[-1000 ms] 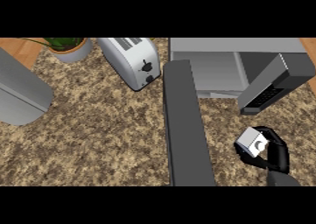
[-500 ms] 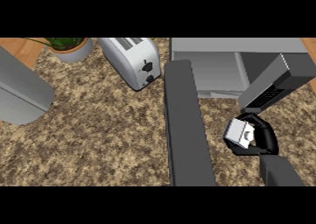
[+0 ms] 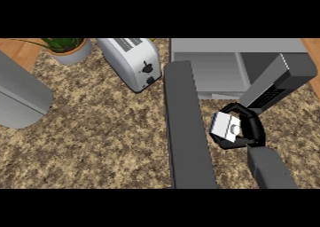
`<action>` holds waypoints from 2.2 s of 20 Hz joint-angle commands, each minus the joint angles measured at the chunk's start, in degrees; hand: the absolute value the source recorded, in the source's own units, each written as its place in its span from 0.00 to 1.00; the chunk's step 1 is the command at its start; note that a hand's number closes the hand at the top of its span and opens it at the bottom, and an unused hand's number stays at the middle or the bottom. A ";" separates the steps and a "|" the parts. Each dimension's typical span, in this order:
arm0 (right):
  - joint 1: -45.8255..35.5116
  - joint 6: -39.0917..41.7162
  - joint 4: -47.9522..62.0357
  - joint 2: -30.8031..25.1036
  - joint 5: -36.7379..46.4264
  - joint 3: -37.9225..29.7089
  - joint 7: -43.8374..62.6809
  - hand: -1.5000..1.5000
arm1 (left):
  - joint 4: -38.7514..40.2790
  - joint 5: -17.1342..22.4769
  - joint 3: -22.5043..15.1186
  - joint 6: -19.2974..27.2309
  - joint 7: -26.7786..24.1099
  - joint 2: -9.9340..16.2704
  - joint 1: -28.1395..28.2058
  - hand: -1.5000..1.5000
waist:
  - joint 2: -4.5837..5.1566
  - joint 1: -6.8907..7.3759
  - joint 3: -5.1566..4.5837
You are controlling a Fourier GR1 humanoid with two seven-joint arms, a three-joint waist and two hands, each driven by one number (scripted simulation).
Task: Pick up the milk, place it into the microwave and close the microwave
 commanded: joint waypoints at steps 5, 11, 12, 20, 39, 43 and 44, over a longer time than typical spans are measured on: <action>-6.00 -6.89 -8.42 3.29 0.80 1.42 13.12 1.00 | 1.72 -1.30 -0.39 -0.06 -0.93 -0.83 -0.54 0.00 | 0.11 0.16 0.01; -13.10 -13.14 -5.16 2.77 5.34 2.20 17.99 1.00 | 3.10 1.24 2.99 -2.38 -0.65 1.35 -0.49 0.00 | 0.19 0.54 0.01; -16.36 -15.02 -2.43 1.26 7.24 1.96 18.82 1.00 | 3.69 -3.04 -1.27 -0.78 -2.13 -0.80 -2.22 0.00 | 0.37 0.67 0.01; -29.73 -23.84 18.73 1.13 11.72 -0.95 16.30 1.00 | 6.02 0.74 3.37 -1.90 -1.10 2.55 -4.28 0.00 | 1.24 2.72 0.10; -39.39 -43.39 32.74 -6.98 17.01 -3.17 13.00 1.00 | 8.25 -2.91 -0.73 -4.55 -2.14 1.76 -7.65 0.00 | 3.49 6.91 0.22; -39.17 -46.34 34.60 -9.06 19.09 -1.93 12.66 1.00 | 11.11 -1.81 -0.83 -4.54 -1.74 2.91 -9.92 0.00 | 4.07 7.02 0.21; -39.16 -44.91 36.21 -8.82 19.16 -1.88 14.05 1.00 | 11.25 -2.55 -0.70 -4.75 -2.17 2.47 -9.19 0.00 | 3.92 7.44 0.20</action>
